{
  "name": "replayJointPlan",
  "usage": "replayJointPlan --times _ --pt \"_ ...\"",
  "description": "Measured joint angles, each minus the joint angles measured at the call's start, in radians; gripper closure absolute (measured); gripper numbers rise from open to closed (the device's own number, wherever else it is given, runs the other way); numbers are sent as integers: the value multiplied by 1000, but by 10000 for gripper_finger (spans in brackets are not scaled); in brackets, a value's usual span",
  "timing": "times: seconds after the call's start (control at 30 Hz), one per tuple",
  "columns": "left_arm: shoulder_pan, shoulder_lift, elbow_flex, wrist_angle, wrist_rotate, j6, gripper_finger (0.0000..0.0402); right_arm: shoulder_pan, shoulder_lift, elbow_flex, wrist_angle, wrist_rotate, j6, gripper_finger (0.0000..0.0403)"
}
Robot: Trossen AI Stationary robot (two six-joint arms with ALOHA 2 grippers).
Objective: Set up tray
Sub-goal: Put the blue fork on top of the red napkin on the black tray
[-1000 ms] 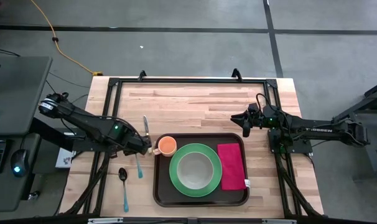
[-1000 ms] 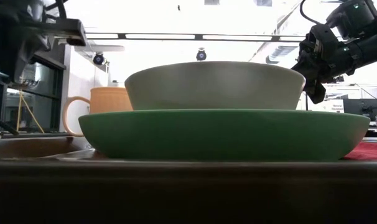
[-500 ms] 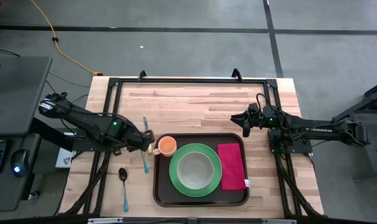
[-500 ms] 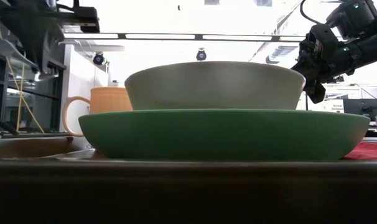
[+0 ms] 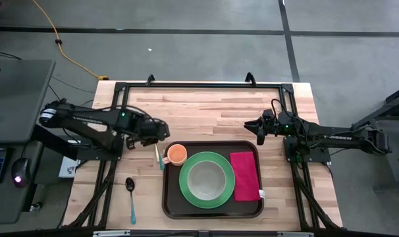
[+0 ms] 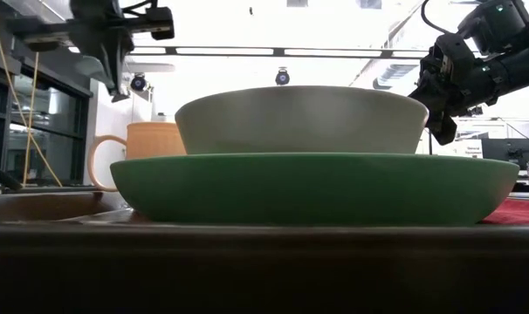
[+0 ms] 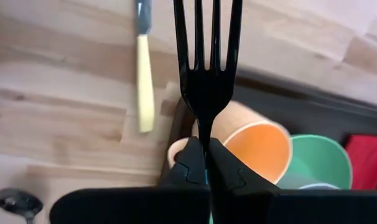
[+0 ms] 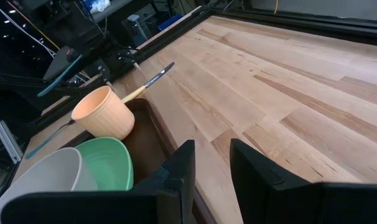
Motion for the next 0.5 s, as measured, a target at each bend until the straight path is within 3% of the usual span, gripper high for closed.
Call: replayJointPlan --times 0.5 --pt "223 3 33 160 -2 288 380 0 0 0 13 1 0 324"
